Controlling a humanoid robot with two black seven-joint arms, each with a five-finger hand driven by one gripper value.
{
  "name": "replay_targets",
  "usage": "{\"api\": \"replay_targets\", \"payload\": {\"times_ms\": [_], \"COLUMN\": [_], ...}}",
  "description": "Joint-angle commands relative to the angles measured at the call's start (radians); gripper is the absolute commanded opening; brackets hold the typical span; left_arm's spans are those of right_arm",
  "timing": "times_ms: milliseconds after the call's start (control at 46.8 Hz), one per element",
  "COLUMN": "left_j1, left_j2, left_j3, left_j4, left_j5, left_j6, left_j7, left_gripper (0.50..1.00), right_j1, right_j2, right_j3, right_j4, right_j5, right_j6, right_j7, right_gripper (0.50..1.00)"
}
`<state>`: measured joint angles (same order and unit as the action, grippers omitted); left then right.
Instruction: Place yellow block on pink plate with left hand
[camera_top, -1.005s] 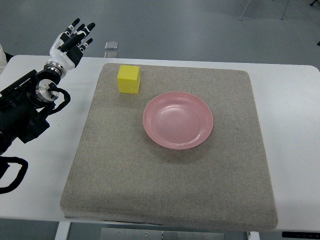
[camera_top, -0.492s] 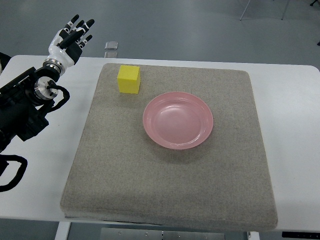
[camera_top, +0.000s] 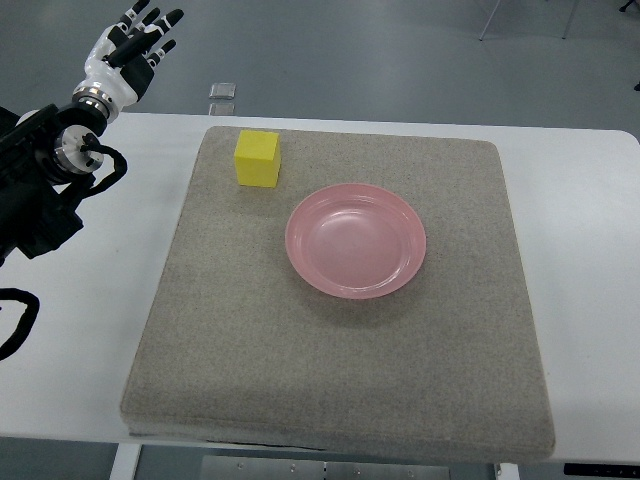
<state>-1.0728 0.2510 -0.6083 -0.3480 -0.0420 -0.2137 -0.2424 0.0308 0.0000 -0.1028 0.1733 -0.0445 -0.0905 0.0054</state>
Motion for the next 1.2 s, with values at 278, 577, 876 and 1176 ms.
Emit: {"api": "replay_targets", "payload": {"times_ms": [278, 577, 876, 1176], "left_j1": [-0.081, -0.222, -0.257, -0.249], "left_j2": [0.218, 0.332, 0.297, 0.163], "left_j3": [0.179, 0.420, 0.561, 0.608], "left_j4": [-0.328, -0.428, -0.428, -0.359], "left_j5": [0.318, 0.619, 0.932, 1.125], "left_j6": [-0.001, -0.016, -0.016, 0.002], "left_j7": [0.012, 0.014, 0.014, 0.011], "left_gripper": [0.919, 0.932, 0.932, 0.928], "right_j1": [0.000, 0.000, 0.000, 0.000], "right_j2": [0.000, 0.000, 0.000, 0.000], "right_j3": [0.000, 0.000, 0.000, -0.002], "right_j4": [0.000, 0.000, 0.000, 0.000], "right_j5": [0.000, 0.000, 0.000, 0.000], "right_j6": [0.000, 0.000, 0.000, 0.000], "right_j7": [0.001, 0.001, 0.001, 0.001], "right_gripper": [0.924, 0.924, 0.924, 0.924]}}
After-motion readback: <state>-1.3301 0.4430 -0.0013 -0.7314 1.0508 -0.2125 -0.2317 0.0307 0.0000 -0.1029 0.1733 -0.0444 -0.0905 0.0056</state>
